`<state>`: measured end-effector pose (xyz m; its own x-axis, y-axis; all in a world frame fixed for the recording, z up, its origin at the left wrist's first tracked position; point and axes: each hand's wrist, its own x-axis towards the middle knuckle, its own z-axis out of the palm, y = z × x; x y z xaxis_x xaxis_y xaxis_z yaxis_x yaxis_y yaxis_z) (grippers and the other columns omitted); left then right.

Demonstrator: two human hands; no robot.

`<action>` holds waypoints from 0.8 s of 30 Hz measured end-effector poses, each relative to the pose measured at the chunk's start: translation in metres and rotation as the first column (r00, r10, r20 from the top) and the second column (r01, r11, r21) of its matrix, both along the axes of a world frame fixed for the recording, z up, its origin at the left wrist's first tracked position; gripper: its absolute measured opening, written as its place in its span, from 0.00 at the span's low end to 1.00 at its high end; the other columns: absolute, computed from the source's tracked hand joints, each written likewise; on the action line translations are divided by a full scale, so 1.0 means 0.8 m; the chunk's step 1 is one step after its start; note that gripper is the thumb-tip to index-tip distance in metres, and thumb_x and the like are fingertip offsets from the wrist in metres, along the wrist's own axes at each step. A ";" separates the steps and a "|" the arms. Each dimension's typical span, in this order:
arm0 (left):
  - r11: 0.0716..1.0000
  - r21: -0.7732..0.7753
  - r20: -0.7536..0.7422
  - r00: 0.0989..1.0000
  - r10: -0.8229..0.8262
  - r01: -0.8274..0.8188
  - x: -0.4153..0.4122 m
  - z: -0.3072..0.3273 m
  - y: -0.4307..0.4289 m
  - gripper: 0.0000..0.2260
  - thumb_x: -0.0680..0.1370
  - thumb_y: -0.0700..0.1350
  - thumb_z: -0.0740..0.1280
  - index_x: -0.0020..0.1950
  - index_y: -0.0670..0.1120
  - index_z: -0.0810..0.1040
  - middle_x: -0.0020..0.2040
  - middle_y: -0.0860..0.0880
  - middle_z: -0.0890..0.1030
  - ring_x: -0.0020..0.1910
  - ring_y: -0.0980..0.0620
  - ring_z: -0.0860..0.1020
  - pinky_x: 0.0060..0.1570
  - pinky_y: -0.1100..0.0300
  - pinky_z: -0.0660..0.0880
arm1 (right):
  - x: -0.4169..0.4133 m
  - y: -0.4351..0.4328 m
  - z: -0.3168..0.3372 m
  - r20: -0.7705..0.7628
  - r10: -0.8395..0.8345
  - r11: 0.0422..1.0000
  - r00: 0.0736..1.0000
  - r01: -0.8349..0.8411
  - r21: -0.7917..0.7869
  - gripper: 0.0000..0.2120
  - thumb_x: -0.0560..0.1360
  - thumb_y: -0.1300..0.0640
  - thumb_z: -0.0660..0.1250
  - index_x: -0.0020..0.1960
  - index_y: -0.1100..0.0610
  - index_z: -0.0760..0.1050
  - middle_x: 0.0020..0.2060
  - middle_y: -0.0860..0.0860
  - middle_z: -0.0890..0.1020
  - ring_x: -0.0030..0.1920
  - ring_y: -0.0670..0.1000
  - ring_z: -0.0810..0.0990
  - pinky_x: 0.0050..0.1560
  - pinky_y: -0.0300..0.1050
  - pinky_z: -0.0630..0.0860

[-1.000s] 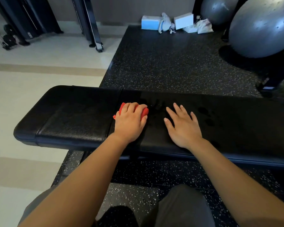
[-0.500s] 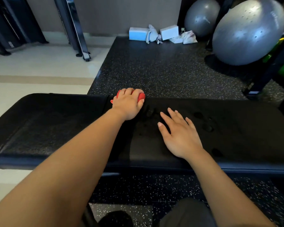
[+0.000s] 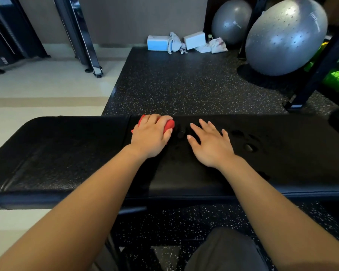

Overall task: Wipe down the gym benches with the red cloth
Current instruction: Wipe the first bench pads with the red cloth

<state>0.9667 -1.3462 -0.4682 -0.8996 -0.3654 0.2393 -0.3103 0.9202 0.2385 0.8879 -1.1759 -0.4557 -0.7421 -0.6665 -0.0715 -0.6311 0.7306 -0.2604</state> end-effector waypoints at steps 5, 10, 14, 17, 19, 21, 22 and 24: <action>0.999 0.032 0.074 0.997 0.025 -0.028 -0.029 0.010 -0.013 0.19 0.81 0.55 0.55 0.72 0.55 0.62 0.71 0.48 0.65 0.71 0.45 0.59 0.68 0.45 0.61 | -0.002 -0.004 -0.005 -0.033 -0.027 1.000 0.999 0.027 -0.012 0.26 0.81 0.41 0.47 0.77 0.44 0.51 0.78 0.46 0.47 0.77 0.48 0.43 0.74 0.55 0.40; 0.993 0.082 0.180 0.981 0.069 -0.085 -0.059 0.024 -0.022 0.19 0.81 0.55 0.54 0.72 0.55 0.61 0.71 0.46 0.65 0.71 0.42 0.60 0.66 0.43 0.61 | -0.003 -0.004 -0.005 -0.041 -0.020 1.000 0.999 0.020 -0.007 0.26 0.80 0.41 0.47 0.77 0.43 0.50 0.78 0.46 0.47 0.77 0.48 0.42 0.74 0.56 0.40; 0.992 0.086 0.235 0.969 0.069 -0.091 -0.066 0.029 -0.024 0.19 0.81 0.55 0.54 0.71 0.53 0.62 0.68 0.45 0.67 0.69 0.41 0.63 0.64 0.42 0.64 | -0.004 -0.004 -0.006 -0.038 -0.023 1.000 0.999 0.023 -0.006 0.26 0.80 0.41 0.47 0.77 0.43 0.51 0.78 0.45 0.48 0.77 0.48 0.43 0.74 0.56 0.40; 0.991 0.106 0.226 0.973 0.051 -0.077 -0.059 0.031 -0.024 0.19 0.81 0.55 0.55 0.71 0.53 0.62 0.67 0.46 0.68 0.68 0.42 0.63 0.65 0.42 0.65 | -0.004 -0.004 -0.005 -0.026 -0.026 1.000 0.999 0.025 -0.011 0.25 0.81 0.41 0.47 0.77 0.43 0.51 0.78 0.45 0.48 0.77 0.47 0.43 0.74 0.55 0.40; 0.994 0.102 0.198 0.980 0.018 -0.038 -0.049 0.029 -0.022 0.19 0.81 0.54 0.55 0.71 0.53 0.62 0.67 0.47 0.68 0.69 0.42 0.63 0.65 0.42 0.65 | -0.003 -0.002 -0.004 -0.018 -0.028 0.999 0.999 0.028 -0.027 0.25 0.81 0.42 0.46 0.77 0.43 0.52 0.78 0.45 0.49 0.77 0.47 0.43 0.74 0.55 0.40; 0.996 0.084 0.145 0.989 -0.021 0.009 -0.033 0.025 -0.015 0.19 0.81 0.54 0.56 0.71 0.54 0.63 0.67 0.48 0.69 0.69 0.44 0.62 0.66 0.44 0.64 | -0.001 -0.001 -0.003 -0.010 -0.022 0.998 1.000 0.021 -0.053 0.24 0.81 0.42 0.46 0.77 0.44 0.53 0.77 0.46 0.50 0.77 0.47 0.44 0.74 0.54 0.41; 0.997 0.068 0.111 0.993 -0.037 0.029 -0.023 0.021 -0.010 0.19 0.80 0.54 0.56 0.71 0.54 0.64 0.67 0.48 0.69 0.69 0.45 0.62 0.66 0.44 0.64 | 0.000 0.000 -0.003 -0.007 -0.015 0.998 1.000 0.015 -0.063 0.24 0.81 0.43 0.46 0.77 0.45 0.53 0.77 0.46 0.50 0.77 0.47 0.44 0.74 0.54 0.41; 0.998 0.030 0.044 0.997 -0.063 0.062 -0.004 0.012 0.000 0.19 0.80 0.54 0.57 0.71 0.54 0.64 0.67 0.49 0.69 0.69 0.46 0.62 0.66 0.44 0.64 | -0.001 0.004 -0.001 -0.004 -0.003 0.998 1.000 0.002 -0.059 0.25 0.82 0.43 0.46 0.77 0.47 0.53 0.78 0.47 0.50 0.77 0.48 0.45 0.74 0.53 0.41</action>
